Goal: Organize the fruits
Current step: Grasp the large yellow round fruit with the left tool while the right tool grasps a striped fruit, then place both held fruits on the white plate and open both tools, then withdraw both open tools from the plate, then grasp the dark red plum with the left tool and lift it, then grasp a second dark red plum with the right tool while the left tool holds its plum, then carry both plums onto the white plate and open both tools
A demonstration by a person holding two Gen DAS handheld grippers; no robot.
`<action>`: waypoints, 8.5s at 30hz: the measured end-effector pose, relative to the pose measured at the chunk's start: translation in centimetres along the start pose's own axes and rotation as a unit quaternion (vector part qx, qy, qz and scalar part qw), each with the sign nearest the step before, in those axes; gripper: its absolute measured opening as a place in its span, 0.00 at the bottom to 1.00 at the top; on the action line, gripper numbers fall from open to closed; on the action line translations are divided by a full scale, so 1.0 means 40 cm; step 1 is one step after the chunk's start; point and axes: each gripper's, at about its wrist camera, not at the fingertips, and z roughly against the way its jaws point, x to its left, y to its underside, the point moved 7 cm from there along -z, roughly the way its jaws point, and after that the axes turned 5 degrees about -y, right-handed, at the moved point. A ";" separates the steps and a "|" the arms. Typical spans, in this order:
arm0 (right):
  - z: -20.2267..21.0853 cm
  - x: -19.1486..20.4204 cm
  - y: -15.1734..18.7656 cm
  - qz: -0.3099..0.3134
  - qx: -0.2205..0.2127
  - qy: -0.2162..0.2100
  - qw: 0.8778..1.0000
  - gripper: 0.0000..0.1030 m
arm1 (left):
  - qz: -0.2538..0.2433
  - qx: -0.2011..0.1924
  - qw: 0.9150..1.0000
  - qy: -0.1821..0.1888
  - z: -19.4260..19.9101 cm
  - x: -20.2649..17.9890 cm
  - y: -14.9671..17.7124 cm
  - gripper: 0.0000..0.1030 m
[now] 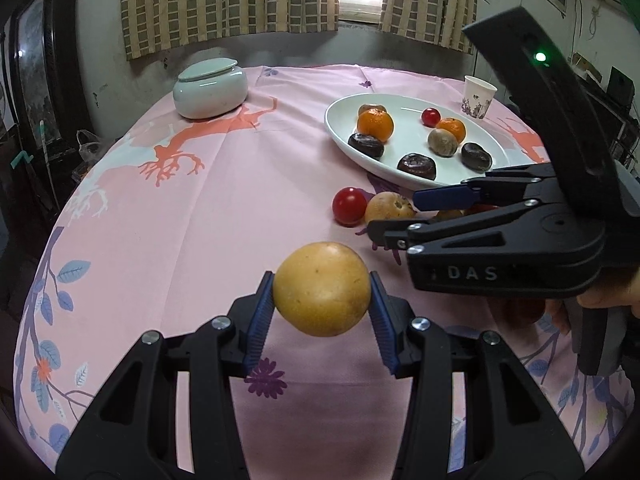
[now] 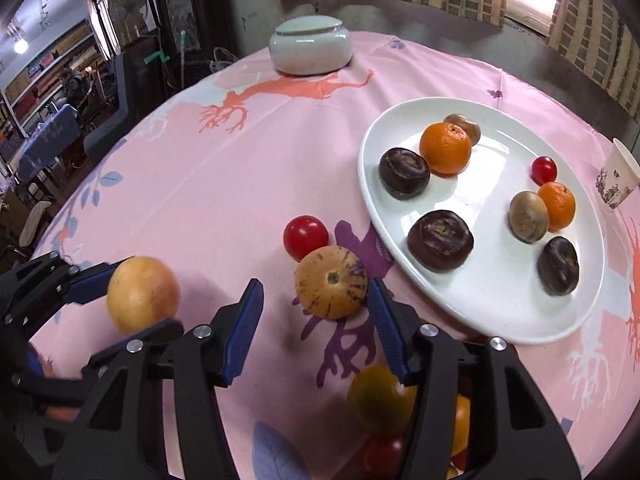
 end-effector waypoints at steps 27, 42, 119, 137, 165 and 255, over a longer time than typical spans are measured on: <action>0.171 -0.036 0.078 -0.008 -0.040 0.019 0.999 0.40 | 0.004 -0.011 1.000 0.026 0.024 -0.050 -0.023 0.45; 0.282 -0.200 0.068 -0.047 -0.105 0.045 0.992 0.40 | -0.044 -0.037 0.998 0.040 -0.025 -0.220 -0.254 0.45; 0.310 -0.189 0.286 -0.064 -0.103 0.015 0.993 0.64 | -0.022 0.023 0.992 0.121 -0.029 -0.243 -0.014 0.93; 0.348 -0.244 0.286 -0.115 -0.139 0.038 0.983 0.64 | -0.076 0.064 0.985 0.142 -0.029 -0.377 0.083 0.59; 0.321 -0.232 0.294 -0.110 -0.129 0.035 0.985 0.64 | -0.105 0.035 0.988 0.107 0.016 -0.368 0.081 0.38; 0.158 -0.373 -0.092 -0.141 -0.088 0.021 0.986 0.39 | -0.001 0.038 0.997 0.063 -0.256 -0.221 -0.331 0.38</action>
